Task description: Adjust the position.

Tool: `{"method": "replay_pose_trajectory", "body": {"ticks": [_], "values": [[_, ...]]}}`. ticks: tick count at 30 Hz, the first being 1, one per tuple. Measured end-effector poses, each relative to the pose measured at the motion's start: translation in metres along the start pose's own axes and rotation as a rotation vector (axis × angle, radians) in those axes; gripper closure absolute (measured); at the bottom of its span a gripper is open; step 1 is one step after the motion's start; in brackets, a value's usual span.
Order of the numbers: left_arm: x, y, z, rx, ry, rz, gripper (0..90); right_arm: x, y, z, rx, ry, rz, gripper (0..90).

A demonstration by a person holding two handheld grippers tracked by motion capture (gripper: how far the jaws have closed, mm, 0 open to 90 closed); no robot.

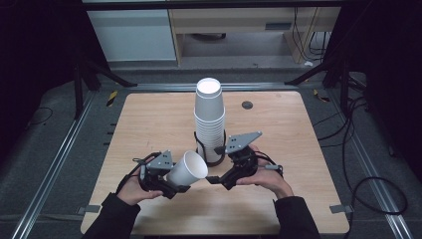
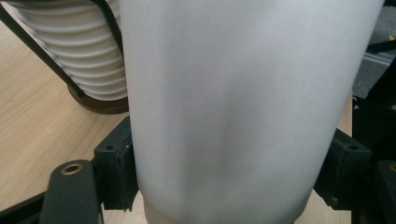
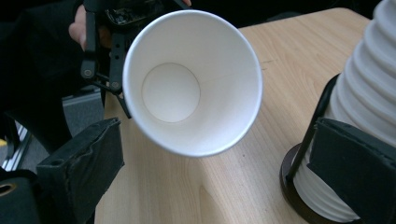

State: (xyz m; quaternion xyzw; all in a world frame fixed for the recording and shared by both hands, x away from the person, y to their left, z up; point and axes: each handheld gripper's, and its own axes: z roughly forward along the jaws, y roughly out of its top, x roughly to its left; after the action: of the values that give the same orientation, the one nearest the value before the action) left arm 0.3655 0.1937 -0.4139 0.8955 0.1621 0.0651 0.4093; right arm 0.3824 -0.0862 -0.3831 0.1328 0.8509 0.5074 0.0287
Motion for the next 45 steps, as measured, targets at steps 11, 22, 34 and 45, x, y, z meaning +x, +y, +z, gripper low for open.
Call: {"method": "replay_pose_trajectory", "body": {"ticks": [11, 22, 34, 45], "values": [[-0.006, 0.007, -0.003, -0.112, 0.011, -0.032, 22.6, 0.006, -0.017, -0.009, -0.069, -0.005, 0.064, 3.0], [-0.015, 0.014, 0.001, -0.160, 0.020, -0.026, 22.6, 0.006, -0.018, 0.000, -0.110, 0.042, 0.105, 3.4], [-0.020, 0.017, 0.005, -0.180, 0.027, -0.020, 22.6, 0.009, -0.013, 0.010, -0.139, 0.069, 0.118, 3.4], [-0.023, 0.019, 0.010, -0.177, 0.029, -0.015, 22.7, 0.012, -0.007, 0.023, -0.136, 0.075, 0.112, 3.7]]}}
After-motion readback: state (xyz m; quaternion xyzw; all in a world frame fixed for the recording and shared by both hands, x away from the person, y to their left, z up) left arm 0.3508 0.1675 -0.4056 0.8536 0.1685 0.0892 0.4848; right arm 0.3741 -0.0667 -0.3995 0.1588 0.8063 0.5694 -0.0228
